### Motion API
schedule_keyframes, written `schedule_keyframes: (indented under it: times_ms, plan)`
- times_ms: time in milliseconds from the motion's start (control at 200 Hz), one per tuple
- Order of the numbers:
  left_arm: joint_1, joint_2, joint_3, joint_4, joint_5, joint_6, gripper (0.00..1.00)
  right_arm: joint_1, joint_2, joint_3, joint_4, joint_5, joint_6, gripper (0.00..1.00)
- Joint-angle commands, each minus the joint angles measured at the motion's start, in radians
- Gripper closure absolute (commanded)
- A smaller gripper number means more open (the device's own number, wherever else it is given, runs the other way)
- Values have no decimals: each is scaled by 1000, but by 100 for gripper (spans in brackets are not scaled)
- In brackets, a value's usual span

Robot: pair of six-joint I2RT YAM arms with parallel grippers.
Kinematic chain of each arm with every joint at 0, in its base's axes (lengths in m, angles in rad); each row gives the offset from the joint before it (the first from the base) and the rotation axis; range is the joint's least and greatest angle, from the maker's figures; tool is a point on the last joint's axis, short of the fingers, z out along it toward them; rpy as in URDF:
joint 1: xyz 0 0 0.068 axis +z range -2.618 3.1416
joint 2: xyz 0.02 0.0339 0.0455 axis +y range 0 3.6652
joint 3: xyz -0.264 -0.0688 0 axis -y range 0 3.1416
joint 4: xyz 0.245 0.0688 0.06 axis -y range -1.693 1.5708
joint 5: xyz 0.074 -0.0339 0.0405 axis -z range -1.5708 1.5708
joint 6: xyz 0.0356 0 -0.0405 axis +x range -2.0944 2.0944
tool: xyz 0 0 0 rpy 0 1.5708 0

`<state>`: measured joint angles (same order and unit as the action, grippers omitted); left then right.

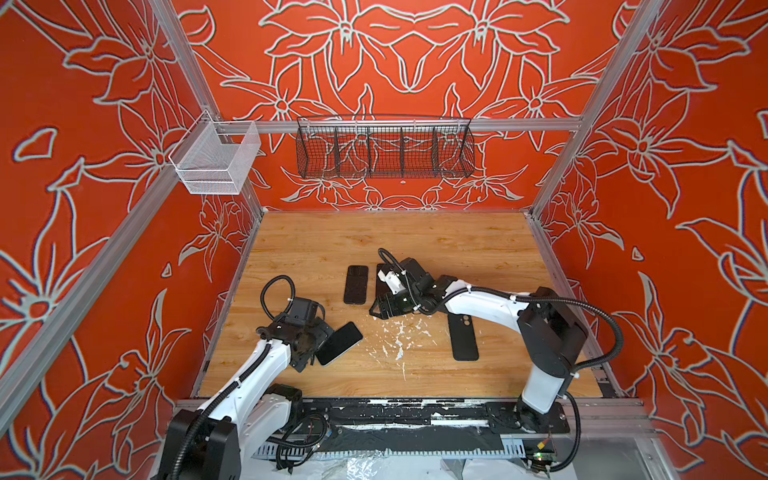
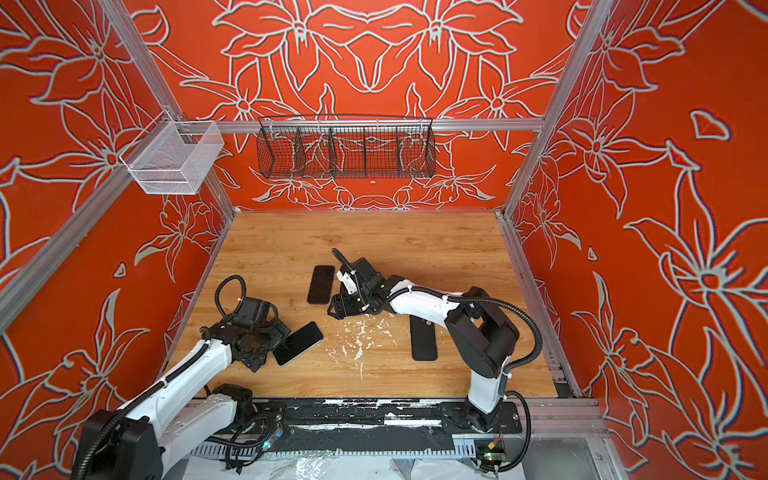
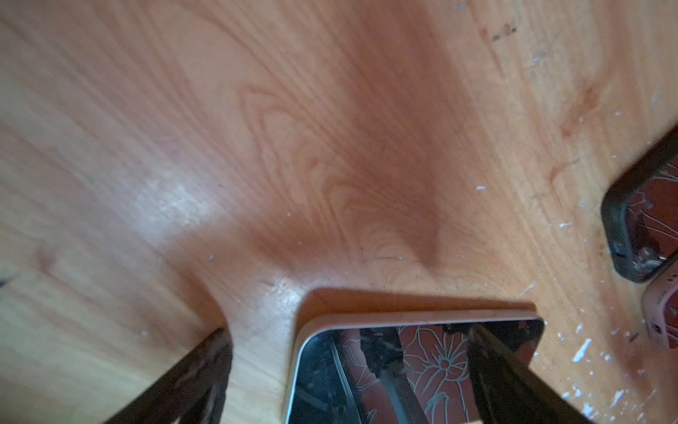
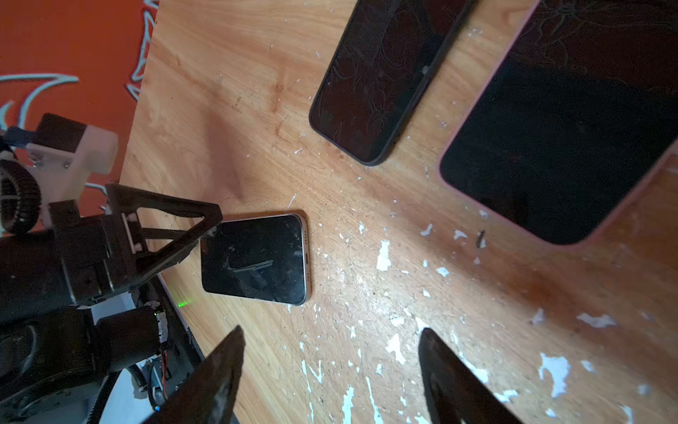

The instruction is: Put the phone into the phone case

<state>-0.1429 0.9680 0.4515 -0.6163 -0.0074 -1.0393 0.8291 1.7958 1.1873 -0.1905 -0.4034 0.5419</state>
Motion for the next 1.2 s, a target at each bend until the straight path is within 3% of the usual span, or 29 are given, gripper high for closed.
schedule_keyframes:
  times_ms: [0, 350, 831, 926, 1196]
  plan:
    - [12, -14, -26, 75, 57, 23, 3, 16, 21, -12, 31, 47, -2, 23]
    - [12, 76, -5, 185, 173, 211, 3, 24, 54, -18, 58, 91, 54, 23]
    - [5, 162, -22, 436, 425, 243, 2, 10, -16, -121, 38, 167, 161, 24]
    - [-20, 198, -8, 473, 463, 247, 2, -7, -52, -167, 40, 167, 173, 24]
    - [-152, 345, 101, 502, 445, 270, 2, -56, -116, -237, 28, 177, 182, 25]
